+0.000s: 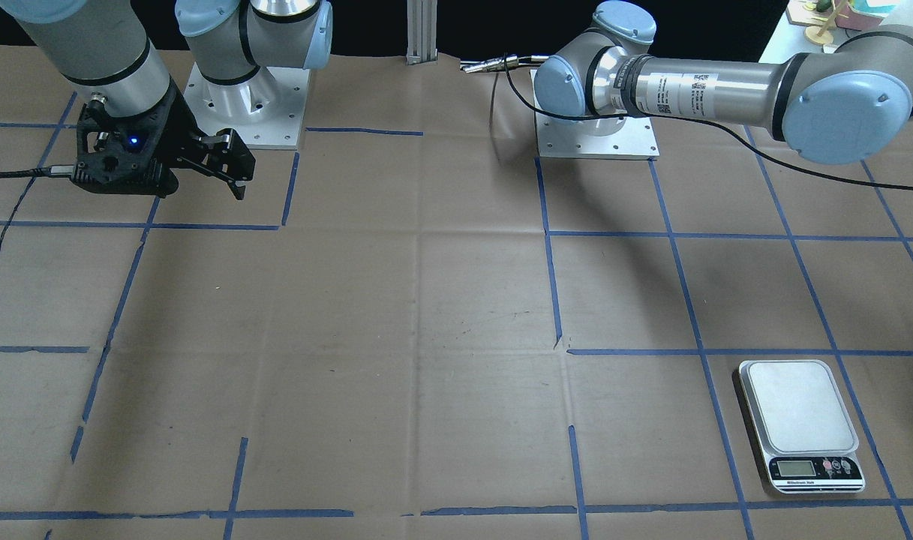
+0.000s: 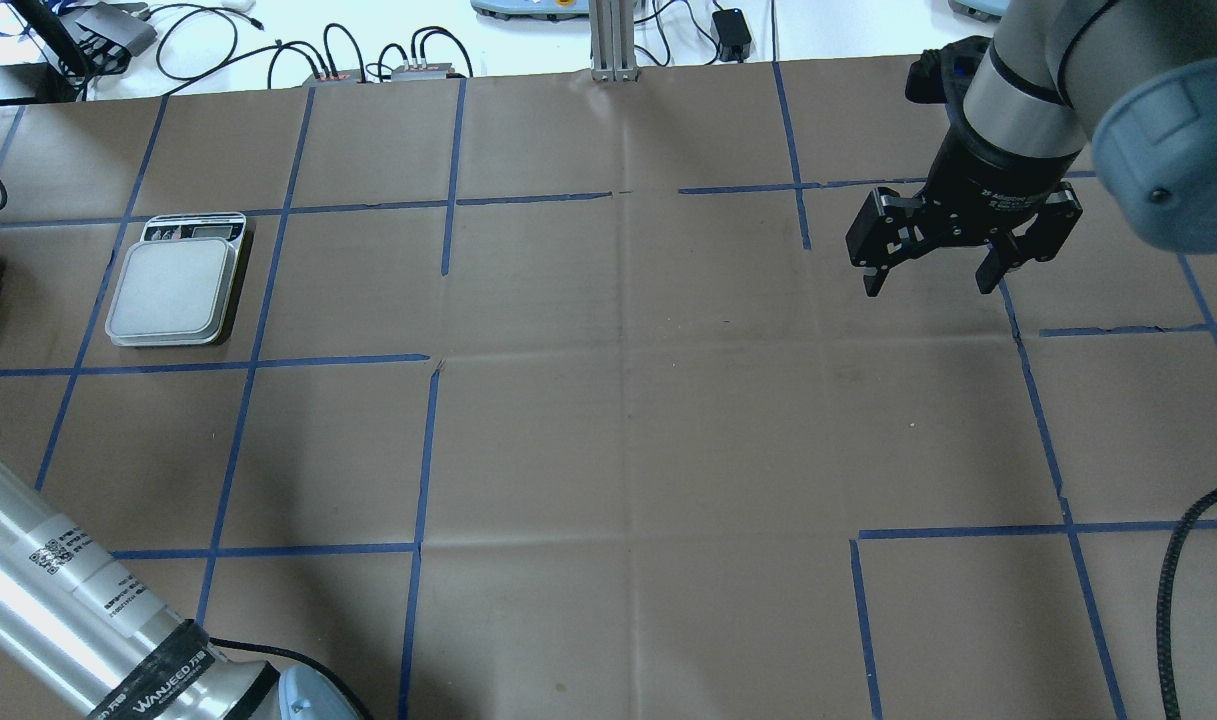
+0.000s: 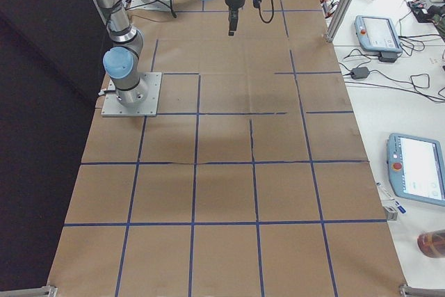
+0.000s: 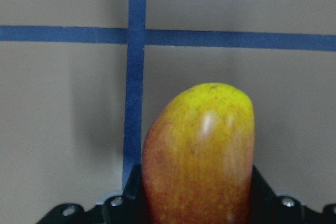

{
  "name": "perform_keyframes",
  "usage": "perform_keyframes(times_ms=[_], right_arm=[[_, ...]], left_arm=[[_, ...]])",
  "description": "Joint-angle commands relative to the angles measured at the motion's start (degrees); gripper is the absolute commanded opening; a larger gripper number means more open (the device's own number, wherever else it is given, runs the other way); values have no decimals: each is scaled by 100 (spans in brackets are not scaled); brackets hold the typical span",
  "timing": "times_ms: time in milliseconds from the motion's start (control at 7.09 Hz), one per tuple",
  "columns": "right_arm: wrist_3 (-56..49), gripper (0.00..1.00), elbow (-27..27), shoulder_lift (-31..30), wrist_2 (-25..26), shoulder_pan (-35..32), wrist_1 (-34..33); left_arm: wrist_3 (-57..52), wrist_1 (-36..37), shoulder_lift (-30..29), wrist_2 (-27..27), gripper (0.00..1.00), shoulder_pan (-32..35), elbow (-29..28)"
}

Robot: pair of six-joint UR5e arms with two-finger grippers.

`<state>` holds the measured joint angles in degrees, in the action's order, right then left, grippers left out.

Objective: Weigh mango
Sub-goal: 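Carry the mango with the left gripper over the white electronic scale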

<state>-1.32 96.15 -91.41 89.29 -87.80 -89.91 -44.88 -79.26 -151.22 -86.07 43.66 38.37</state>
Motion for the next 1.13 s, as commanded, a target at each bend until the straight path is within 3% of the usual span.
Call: perform_keyframes(times_ms=[0, 282, 423, 564, 987], right_arm=[[0, 100, 0, 0, 0, 0, 0], [0, 100, 0, 0, 0, 0, 0], [0, 100, 0, 0, 0, 0, 0], [0, 100, 0, 0, 0, 0, 0], [0, 100, 0, 0, 0, 0, 0]], left_arm=[[41, -397, 766, -6, 10, 508, 554], [155, -301, 1828, 20, 9, 800, 2200], [286, 335, 2268, -145, 7, 1158, 3019], [331, 1211, 2447, -651, 7, 1405, 3558], [1076, 1308, 2720, -674, 8, 1654, 4378]])
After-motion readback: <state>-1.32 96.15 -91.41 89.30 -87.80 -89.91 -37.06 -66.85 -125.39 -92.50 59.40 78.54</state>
